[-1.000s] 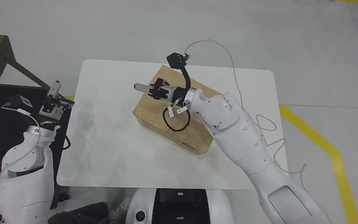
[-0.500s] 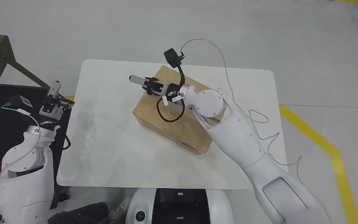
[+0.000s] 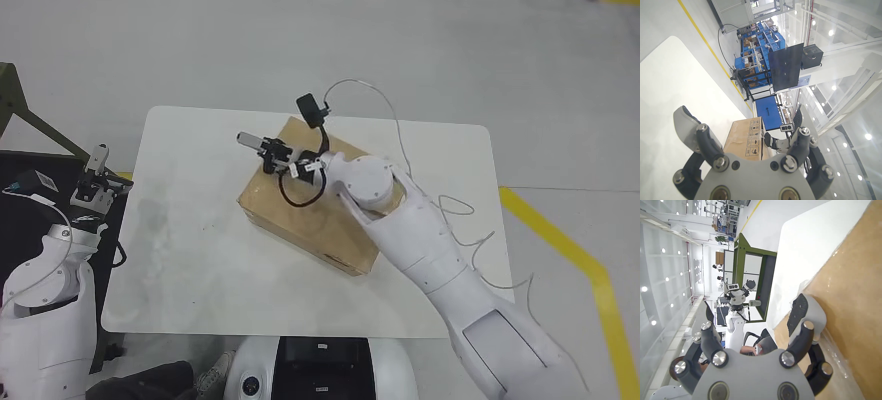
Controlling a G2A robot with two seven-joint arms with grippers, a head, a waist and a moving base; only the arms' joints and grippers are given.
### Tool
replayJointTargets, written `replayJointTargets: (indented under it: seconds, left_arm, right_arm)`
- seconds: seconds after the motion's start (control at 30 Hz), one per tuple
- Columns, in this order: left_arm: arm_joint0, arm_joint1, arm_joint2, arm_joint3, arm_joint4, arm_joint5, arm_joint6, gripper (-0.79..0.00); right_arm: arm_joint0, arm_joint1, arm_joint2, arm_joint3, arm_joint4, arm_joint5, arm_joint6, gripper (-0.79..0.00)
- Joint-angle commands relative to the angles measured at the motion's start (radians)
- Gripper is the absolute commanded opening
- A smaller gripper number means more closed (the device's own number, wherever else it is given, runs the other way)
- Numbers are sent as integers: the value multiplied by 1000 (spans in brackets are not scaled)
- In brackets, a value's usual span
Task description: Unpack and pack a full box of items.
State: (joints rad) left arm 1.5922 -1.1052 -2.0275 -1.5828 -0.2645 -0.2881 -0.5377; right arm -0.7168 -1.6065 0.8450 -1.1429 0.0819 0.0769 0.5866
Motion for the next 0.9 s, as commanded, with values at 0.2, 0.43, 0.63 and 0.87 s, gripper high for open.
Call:
replayJointTargets:
  seconds: [0.2,0.43,0.63,0.87]
  left_arm:
    - [0,0,0,0,0,0,0,0]
    - [0,0,0,0,0,0,0,0]
    - [0,0,0,0,0,0,0,0]
    - [0,0,0,0,0,0,0,0]
  right_arm:
    - [1,-3,16,5,21,11,4,0]
    - [-4,2,46,-58,23,-10,5,0]
    - [-53,22,93,-175,-7,36,30,0]
    - [-163,62,173,-347,-75,136,116,0]
